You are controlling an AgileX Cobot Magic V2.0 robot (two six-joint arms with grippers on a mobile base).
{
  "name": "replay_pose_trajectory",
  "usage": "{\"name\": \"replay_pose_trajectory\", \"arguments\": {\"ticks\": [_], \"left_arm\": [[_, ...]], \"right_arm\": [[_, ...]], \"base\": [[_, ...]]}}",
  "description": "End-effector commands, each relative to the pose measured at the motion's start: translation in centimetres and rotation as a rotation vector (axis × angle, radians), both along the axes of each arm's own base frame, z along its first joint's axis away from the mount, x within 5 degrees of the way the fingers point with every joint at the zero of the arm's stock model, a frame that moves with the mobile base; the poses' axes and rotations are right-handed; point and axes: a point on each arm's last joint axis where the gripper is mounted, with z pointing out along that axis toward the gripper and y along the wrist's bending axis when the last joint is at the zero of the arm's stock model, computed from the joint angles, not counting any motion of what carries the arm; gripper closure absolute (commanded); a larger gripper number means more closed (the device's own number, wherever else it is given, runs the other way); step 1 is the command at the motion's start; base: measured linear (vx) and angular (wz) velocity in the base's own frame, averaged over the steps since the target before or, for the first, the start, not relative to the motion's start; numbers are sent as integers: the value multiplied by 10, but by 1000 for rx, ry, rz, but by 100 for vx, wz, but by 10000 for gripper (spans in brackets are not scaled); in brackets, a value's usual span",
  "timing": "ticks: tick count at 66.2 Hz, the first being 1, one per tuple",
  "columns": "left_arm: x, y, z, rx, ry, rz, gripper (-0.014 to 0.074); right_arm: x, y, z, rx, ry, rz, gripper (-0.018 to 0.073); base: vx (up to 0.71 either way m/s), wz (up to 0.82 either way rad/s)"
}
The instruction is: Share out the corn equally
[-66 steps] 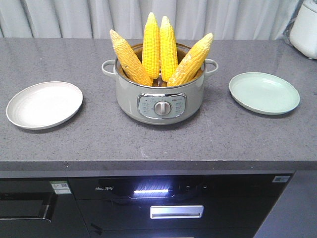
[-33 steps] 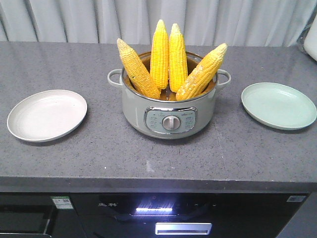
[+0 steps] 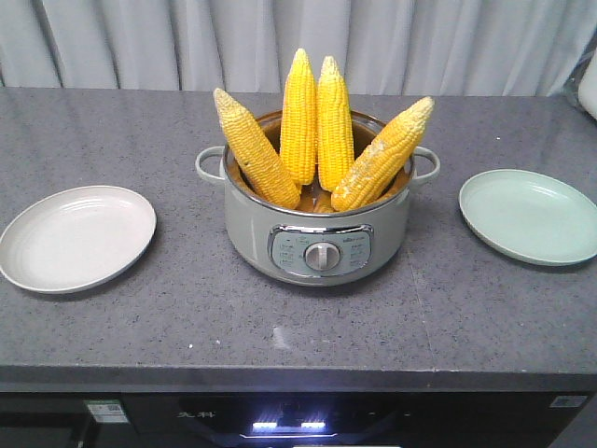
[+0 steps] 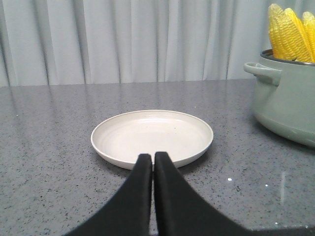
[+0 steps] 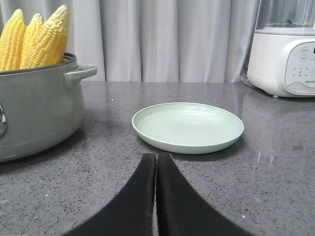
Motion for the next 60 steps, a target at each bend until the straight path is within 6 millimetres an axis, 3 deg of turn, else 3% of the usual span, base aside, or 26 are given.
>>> {"name": "replay_pose_trajectory", "arguments": {"ticks": [1,60], "left_arm": [[-1,0,2,-17,-69,1,603],[-1,0,2,-17,-69,1,603]], "right_arm": [[1,-1,4,-13,-60,-10,570],[1,-1,4,-13,-59,-10,570]], "base": [[7,-1],[5,-2]]}}
